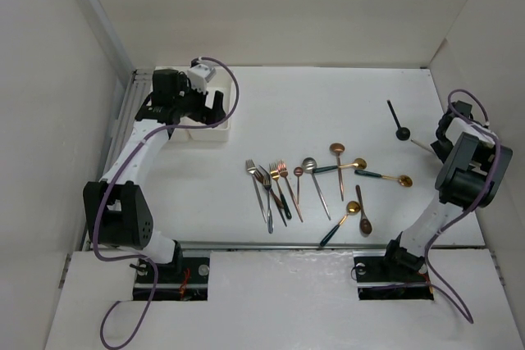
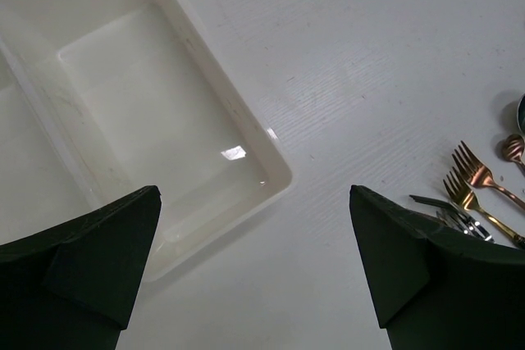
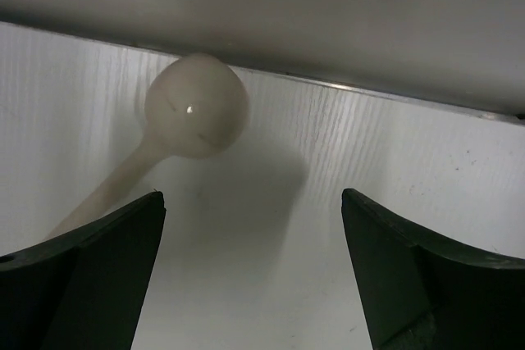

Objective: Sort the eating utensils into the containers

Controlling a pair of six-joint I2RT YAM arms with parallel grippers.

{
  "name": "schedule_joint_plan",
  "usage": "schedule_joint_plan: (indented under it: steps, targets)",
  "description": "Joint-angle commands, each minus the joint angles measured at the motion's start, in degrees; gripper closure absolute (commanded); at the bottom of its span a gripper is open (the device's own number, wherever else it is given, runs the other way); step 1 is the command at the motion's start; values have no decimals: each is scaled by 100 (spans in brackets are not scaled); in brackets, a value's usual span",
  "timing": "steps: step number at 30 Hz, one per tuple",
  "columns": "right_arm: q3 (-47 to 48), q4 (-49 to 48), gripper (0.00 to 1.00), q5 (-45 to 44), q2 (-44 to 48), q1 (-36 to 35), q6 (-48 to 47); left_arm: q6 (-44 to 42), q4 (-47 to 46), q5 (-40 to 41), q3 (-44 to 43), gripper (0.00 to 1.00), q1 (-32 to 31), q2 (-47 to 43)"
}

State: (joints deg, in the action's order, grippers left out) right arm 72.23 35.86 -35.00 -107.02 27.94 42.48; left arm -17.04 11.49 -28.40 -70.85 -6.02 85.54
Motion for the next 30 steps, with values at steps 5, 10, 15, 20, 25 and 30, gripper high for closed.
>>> schedule_joint_plan:
  steps: [5,10,15,20,25,30]
  targets:
    - [651,-290,7,-341,-231,-8,-169,-63,441,28,-552,1,-13,261]
    - [862,-439,6,-86,-433,97,-380,-63,758,28,-904,1,-13,560]
    - [1205,-307,6,55,-775,211,-644,-63,882,-25,-1098,1,-13,780]
    - [1329,-246,14,55,-996,211,-995,-63,882,-25,-1150,2,-13,780]
    - [1224,-378,20,160,-943,211,-1119,-116,882,-78,-1203,3,-13,833]
    - [1224,-378,29,108,-1004,211,-1241,-116,882,-78,-1203,5,-13,833]
